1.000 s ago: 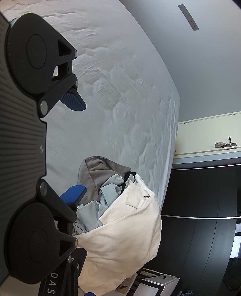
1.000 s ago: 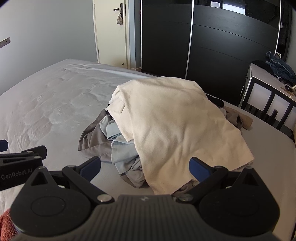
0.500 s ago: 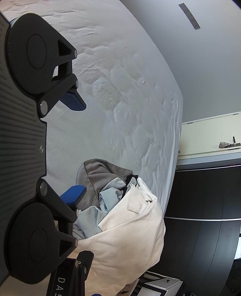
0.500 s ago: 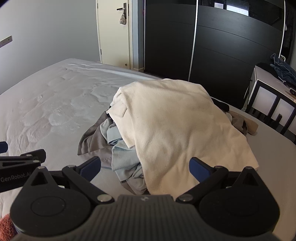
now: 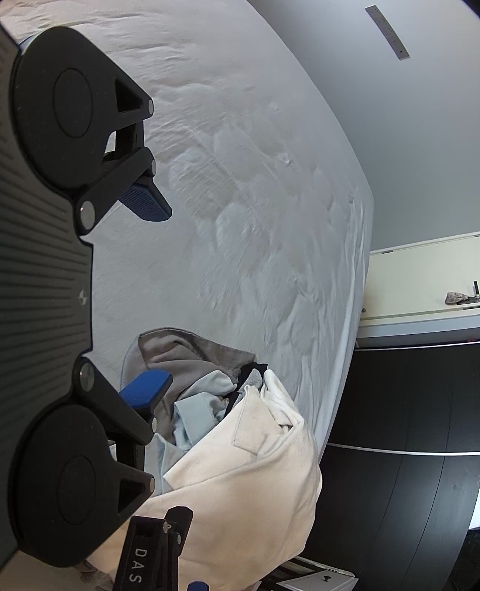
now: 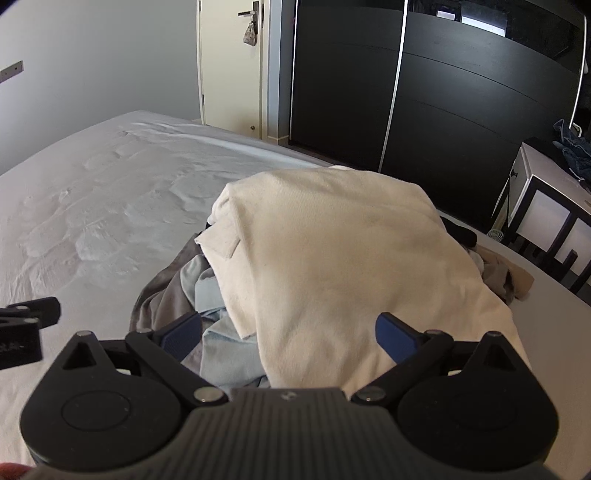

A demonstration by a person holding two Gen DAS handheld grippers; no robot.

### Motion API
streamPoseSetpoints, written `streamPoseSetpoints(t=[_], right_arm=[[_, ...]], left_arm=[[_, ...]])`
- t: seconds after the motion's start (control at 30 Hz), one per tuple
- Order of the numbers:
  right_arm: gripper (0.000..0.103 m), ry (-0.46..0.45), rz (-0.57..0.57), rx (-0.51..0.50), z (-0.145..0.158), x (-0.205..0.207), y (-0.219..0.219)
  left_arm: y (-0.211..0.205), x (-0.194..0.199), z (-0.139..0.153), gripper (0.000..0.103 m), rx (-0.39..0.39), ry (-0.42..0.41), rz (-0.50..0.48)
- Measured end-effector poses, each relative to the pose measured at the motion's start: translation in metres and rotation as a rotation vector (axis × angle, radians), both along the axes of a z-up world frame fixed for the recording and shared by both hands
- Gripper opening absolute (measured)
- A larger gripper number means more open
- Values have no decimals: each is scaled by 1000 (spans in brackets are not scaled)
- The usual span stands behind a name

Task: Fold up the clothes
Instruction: 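Lower the right gripper onto the cream sweater on the pile, then grasp the cream sweater with the right gripper and lift it off the pile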

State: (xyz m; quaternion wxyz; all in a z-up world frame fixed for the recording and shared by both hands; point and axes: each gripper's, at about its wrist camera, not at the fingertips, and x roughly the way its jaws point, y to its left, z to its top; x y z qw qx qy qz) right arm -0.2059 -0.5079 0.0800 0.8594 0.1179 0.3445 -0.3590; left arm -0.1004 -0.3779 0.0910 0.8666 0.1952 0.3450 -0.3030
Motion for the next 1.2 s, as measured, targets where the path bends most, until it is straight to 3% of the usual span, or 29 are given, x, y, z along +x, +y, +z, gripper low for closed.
streamPoseSetpoints(t=[0.3,0.57,0.67,0.77,0.83,0.97,1.1,1.2], right_arm=[[75,20,1,12,-20,27,-41],[70,78,13,-29,-34,50,-59],[59,82,24,-49,-33,49,-57],[36,52,33,-61,-26,38,-53],[15,26,40,-65,-19,32,-51],[9,1,41,-64,-5,28,-51],[8,-27,67,-171,21,30,-31],[7,-72,125,-171,45,38,-14]], left_arm=[[-9,26,-14,103,34,9,5],[-4,43,-21,103,32,40,27],[3,47,-21,103,25,48,44],[14,50,-19,103,15,55,73],[23,51,-18,98,10,61,92],[49,52,-9,97,-16,66,142],[87,54,3,96,-50,59,221],[120,56,12,95,-74,64,282]])
